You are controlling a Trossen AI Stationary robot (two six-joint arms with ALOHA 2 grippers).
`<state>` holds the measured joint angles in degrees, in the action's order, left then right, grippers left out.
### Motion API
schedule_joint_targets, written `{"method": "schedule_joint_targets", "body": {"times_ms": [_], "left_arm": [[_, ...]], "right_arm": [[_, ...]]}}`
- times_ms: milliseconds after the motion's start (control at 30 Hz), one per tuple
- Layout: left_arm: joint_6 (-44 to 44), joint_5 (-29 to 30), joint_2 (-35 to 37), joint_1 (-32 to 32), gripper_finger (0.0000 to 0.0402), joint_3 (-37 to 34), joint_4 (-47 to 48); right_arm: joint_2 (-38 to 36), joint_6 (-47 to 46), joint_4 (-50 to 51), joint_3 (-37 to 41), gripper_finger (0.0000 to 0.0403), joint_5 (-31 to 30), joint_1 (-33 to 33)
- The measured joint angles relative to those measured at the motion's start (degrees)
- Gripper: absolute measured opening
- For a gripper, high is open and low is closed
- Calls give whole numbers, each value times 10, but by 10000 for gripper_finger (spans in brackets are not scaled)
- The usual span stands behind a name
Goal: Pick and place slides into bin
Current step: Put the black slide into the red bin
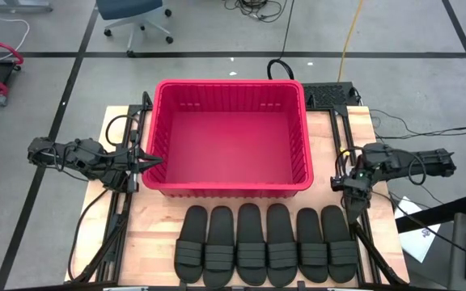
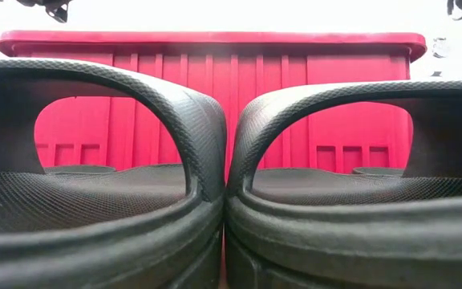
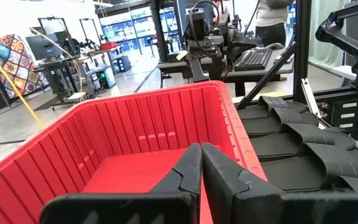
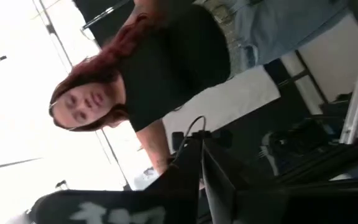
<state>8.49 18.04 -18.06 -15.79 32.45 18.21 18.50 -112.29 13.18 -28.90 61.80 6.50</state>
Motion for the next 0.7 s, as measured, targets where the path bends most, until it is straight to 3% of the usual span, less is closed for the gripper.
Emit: {"method": "schedule_joint_targets", "body": {"times_ms": [200, 367, 533, 700], "left_arm": [[0, 0, 0, 0, 19, 0, 0], [0, 0, 0, 0, 19, 0, 0], [0, 0, 0, 0, 19, 0, 0], [0, 0, 0, 0, 19, 0, -1]], "right_arm": [[3, 123, 133, -20, 1, -34, 0], [9, 346, 256, -22, 1, -161, 0], [25, 494, 287, -22, 1, -257, 0], [29, 550, 290, -22, 3, -259, 0]]}}
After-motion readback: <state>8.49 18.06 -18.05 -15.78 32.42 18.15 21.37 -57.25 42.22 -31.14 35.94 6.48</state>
